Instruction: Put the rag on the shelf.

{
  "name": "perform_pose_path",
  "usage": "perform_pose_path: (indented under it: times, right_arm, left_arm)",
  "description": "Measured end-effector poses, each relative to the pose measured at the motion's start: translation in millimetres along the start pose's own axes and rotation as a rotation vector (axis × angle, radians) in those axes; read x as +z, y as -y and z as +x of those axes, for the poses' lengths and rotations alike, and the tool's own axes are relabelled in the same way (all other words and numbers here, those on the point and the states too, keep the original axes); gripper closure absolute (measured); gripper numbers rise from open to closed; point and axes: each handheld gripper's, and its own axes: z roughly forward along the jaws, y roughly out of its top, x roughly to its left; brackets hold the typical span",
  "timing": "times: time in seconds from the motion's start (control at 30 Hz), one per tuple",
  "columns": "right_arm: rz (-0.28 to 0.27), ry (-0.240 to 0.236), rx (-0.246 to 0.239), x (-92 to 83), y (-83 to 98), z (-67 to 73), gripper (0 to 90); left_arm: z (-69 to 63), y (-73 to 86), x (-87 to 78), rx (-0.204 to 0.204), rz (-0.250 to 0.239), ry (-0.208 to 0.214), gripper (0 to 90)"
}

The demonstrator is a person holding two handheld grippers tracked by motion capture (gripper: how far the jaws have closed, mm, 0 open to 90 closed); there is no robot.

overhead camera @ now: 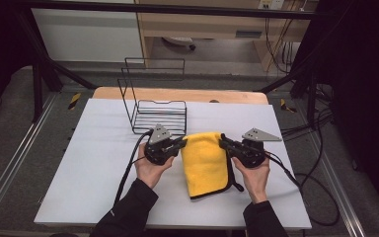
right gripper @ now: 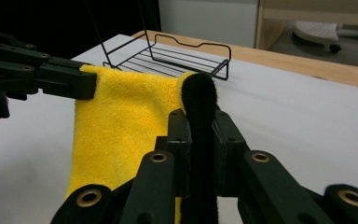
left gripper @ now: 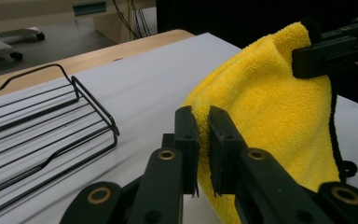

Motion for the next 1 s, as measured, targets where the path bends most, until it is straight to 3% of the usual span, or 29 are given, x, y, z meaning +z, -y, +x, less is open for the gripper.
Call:
perform_pose_path:
  times: [0.5, 1.0]
  right_arm:
    - [-0.098, 0.023, -0.041, -18.2, -19.0, 13.0, 80.2]
    - [-0.175, 0.031, -0.079, -14.9, -37.6, 31.7, 80.2]
  left_arm:
    - [-7.5, -20.5, -18.8, 0.046, -0.08, -0.008, 83.1]
    - [3.6, -33.9, -40.9, 0.055, -0.141, -0.038, 83.1]
